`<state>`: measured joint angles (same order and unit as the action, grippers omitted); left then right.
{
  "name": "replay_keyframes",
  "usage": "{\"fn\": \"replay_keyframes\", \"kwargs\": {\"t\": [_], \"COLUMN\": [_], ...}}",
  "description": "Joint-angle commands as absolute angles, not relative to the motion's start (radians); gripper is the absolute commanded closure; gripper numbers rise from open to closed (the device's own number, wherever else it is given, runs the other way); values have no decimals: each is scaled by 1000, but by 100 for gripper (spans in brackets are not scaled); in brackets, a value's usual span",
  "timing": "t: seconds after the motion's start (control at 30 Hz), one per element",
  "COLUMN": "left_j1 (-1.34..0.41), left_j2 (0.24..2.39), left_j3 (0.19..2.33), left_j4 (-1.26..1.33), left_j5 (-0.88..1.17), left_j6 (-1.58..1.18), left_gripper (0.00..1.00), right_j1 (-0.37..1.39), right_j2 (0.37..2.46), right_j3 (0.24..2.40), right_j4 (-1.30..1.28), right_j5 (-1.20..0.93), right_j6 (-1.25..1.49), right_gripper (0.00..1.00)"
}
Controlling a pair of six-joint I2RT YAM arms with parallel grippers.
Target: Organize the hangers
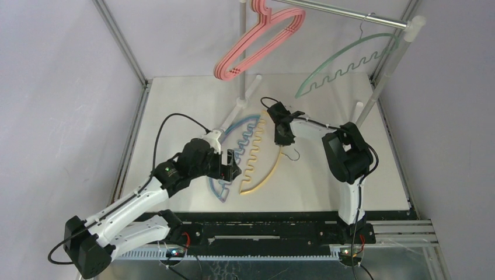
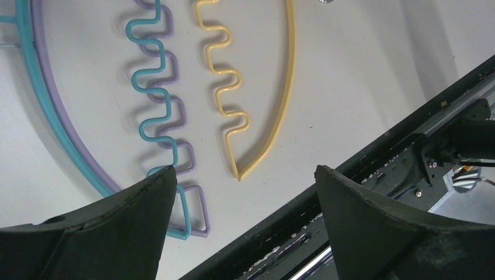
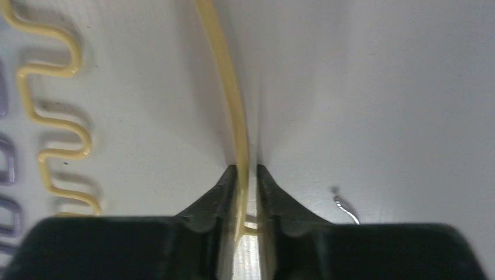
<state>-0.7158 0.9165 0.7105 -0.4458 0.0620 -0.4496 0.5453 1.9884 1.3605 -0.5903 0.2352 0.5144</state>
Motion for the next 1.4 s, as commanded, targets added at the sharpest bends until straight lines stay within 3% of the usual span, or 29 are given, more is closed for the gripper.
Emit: {"fn": "replay_keyframes", "kwargs": {"t": [0.0, 0.03, 0.07, 0.37, 0.67, 1.17, 1.37], "left_j1": [-755, -770, -782, -913, -1035, -1052, -1059], "left_j2": [934, 940, 949, 1103, 1308, 1450, 1475], "left_j3": [783, 790, 799, 887, 939, 882, 878], "left_j4": [-445, -446, -446, -380, -273, -163, -163], "left_j5": [24, 17, 9, -100, -128, -319, -446], "left_j6": [-411, -406, -398, -322, -301, -278, -279], "left_gripper": [8, 8, 8, 7, 5, 6, 13], "right_j1": [548, 549, 549, 593, 620, 630, 626], "right_j2": [2034, 2028, 2019, 1834, 1787, 1784, 1739], "right_j3": [1307, 1302, 1297, 1350, 1464, 1621, 1636], "right_j4": [-568, -562, -557, -590, -682, -807, -861], "right_j5": [161, 152, 146, 159, 152, 64, 42], "right_j6": [478, 478, 479, 484, 476, 431, 408], "right_gripper": [90, 99, 100, 100, 100, 100, 100]}}
